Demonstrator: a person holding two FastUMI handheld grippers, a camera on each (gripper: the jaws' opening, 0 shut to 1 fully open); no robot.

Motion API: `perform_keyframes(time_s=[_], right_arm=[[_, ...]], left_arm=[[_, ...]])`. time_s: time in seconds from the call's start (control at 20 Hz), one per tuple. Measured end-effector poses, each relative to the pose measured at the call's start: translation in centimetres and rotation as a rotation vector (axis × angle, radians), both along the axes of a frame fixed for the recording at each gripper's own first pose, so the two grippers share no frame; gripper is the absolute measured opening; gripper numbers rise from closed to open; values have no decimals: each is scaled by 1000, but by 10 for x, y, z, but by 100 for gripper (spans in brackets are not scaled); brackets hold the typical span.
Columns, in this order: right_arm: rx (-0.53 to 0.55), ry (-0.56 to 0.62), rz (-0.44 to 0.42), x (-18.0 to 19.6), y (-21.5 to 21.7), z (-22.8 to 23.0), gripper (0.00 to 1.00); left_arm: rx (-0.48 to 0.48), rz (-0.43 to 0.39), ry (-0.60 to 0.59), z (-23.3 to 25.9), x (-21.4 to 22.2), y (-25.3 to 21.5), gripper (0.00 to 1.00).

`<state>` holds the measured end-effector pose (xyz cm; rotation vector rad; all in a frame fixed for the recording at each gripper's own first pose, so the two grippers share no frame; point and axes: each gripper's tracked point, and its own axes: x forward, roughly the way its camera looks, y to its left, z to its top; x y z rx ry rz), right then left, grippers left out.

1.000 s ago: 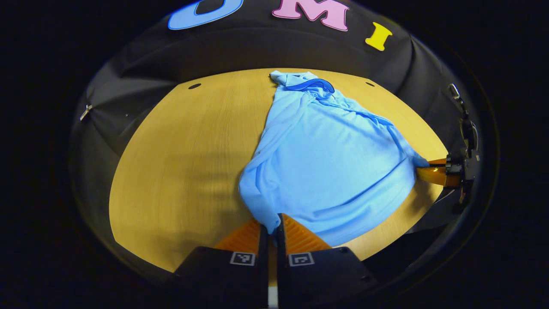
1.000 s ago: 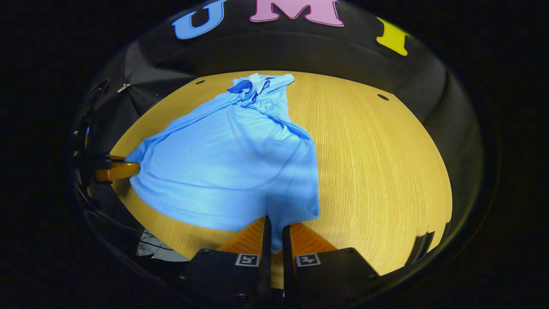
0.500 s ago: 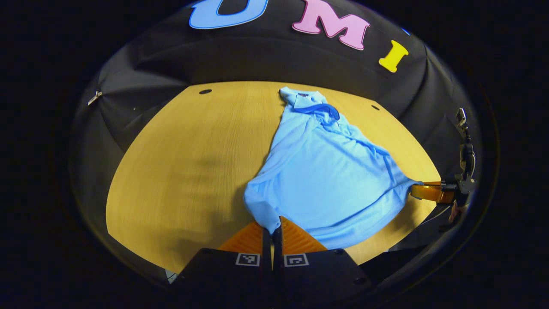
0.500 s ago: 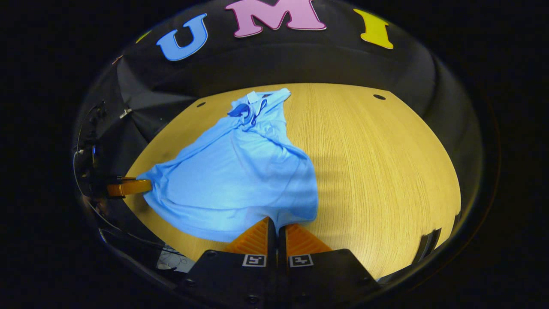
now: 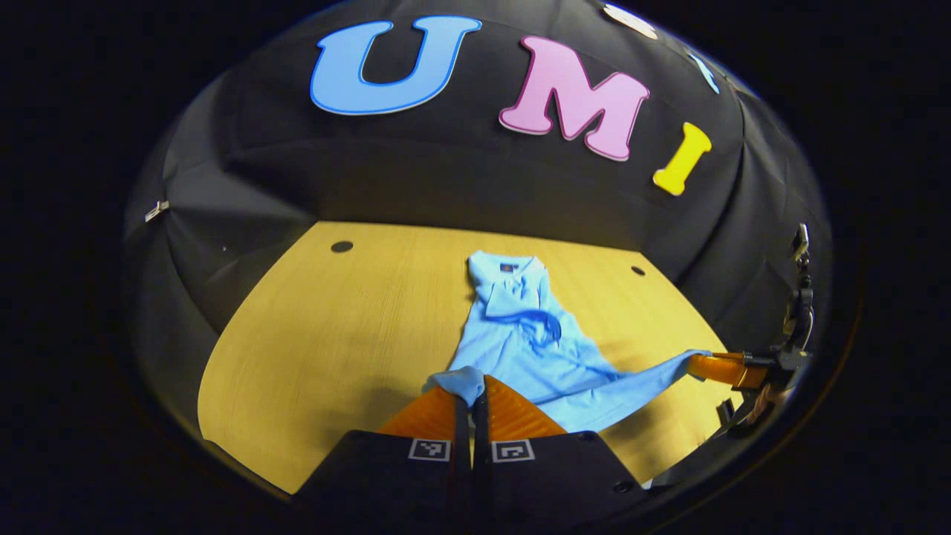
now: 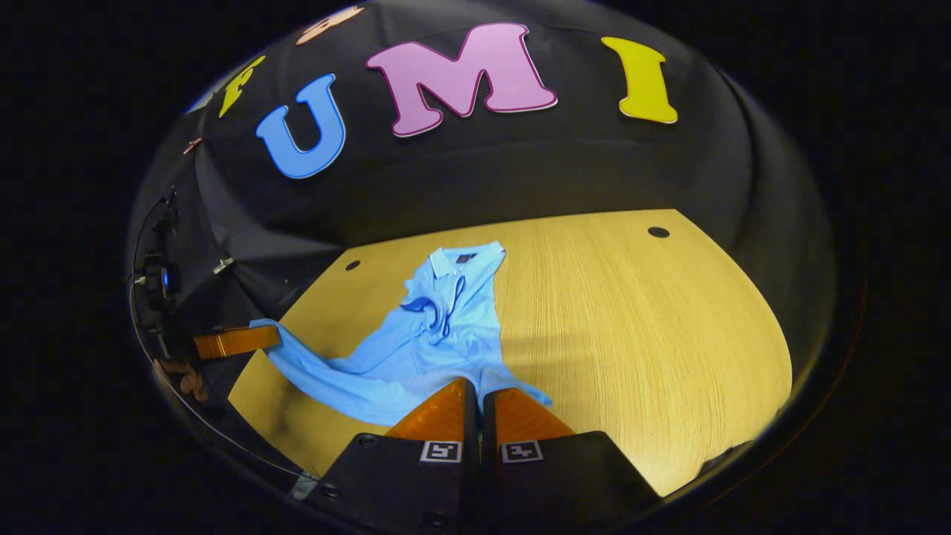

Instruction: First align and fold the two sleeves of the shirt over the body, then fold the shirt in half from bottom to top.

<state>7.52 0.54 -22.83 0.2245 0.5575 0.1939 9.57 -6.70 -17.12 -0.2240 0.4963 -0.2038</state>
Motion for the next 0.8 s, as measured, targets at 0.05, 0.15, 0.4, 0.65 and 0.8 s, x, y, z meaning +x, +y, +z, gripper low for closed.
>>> perform_keyframes(time_s=[0.05,0.15,0.4,0.65,0.8], right_arm=[[5,-17,-8,15,-3,6,5],[-2,-42,-22,45,-12,13,5],[14,-84,-97,111,-38,23,5],[21,-95,-118,170,-45,20,5],[18,-95,-126,206,-46,17,5]], left_arm=[[-8,14,-17,8,16,-1,6],[-13,43,-51,20,46,2,6],[-25,128,-74,28,112,15,6],[-15,168,-107,36,170,19,6],[10,176,-109,32,209,14,6]])
